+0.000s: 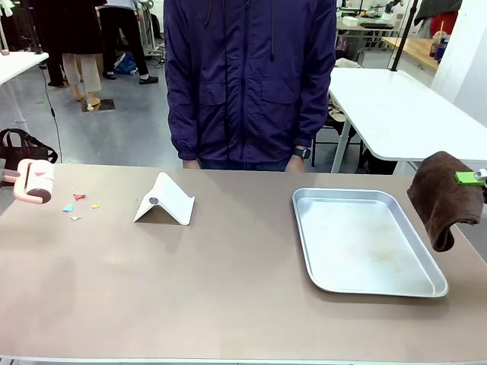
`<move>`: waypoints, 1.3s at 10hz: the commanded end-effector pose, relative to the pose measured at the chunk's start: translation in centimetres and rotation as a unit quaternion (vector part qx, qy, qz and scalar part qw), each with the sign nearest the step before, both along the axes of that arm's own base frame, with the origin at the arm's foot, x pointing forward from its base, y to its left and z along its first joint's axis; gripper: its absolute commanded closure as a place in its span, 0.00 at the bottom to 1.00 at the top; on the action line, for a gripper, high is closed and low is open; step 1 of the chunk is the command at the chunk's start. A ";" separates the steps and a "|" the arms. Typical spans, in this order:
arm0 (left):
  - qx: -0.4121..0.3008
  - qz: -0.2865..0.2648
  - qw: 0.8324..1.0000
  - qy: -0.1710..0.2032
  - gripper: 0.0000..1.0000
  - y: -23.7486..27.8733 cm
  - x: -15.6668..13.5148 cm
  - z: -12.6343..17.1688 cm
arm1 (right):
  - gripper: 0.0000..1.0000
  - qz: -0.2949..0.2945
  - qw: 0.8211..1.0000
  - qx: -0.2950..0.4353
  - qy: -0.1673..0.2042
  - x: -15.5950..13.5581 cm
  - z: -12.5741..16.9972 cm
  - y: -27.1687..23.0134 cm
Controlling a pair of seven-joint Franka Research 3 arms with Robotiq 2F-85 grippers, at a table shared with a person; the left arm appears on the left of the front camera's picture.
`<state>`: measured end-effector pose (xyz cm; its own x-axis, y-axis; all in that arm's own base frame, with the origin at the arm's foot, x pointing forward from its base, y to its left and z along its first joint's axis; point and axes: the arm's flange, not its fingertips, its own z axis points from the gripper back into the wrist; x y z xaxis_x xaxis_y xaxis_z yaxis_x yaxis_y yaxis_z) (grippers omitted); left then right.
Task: Clean the surface of the table.
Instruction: Clean the area not pointed to by the person.
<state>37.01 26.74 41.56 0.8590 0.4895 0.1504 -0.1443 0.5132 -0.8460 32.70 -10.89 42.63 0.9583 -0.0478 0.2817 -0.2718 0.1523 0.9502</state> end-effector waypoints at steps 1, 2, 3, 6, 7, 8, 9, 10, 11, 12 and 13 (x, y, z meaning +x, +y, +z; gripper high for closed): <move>0.028 0.013 0.999 0.035 0.78 0.8 2.8 -1.0 | 0.90 -0.001 1.000 0.004 -0.010 0.3 0.5 -0.1; 0.034 0.014 0.998 0.040 0.78 1.3 3.7 -1.8 | 0.90 -0.001 1.000 0.004 -0.010 0.3 0.5 -0.1; 0.056 0.026 0.997 0.051 0.78 1.7 4.6 -2.6 | 0.90 -0.001 1.000 0.004 -0.010 0.3 0.5 -0.1; 0.028 0.008 0.997 0.078 0.78 1.8 5.3 -4.3 | 0.90 -0.001 1.000 0.004 -0.010 0.3 0.5 -0.1; 0.026 0.004 0.996 0.089 0.78 1.8 5.5 -5.0 | 0.90 -0.001 1.000 0.004 -0.010 0.3 0.5 -0.1; 0.026 0.003 0.995 0.097 0.78 1.9 5.6 -5.6 | 0.90 -0.001 1.000 0.004 -0.010 0.3 0.5 -0.1; 0.027 0.003 0.995 0.098 0.78 1.8 5.6 -5.9 | 0.90 -0.001 1.000 0.004 -0.010 0.3 0.5 -0.1; 0.029 0.001 0.994 0.103 0.78 1.7 5.7 -6.0 | 0.90 -0.001 1.000 0.004 -0.010 0.3 0.5 -0.1; 0.029 -0.001 0.994 0.105 0.78 1.6 5.8 -6.1 | 0.90 -0.001 1.000 0.004 -0.010 0.3 0.5 -0.1; 0.032 -0.001 0.994 0.106 0.78 1.5 6.0 -6.4 | 0.90 -0.001 1.000 0.004 -0.010 0.3 0.5 -0.1; 0.036 -0.003 0.993 0.110 0.78 1.3 6.1 -6.9 | 0.90 -0.001 1.000 0.004 -0.010 0.3 0.5 -0.1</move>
<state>42.69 28.15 34.74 0.8748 0.4841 0.0183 -0.2969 0.5656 -0.7694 32.72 -10.89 42.63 0.9585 -0.0476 0.2813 -0.2713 0.1528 0.9503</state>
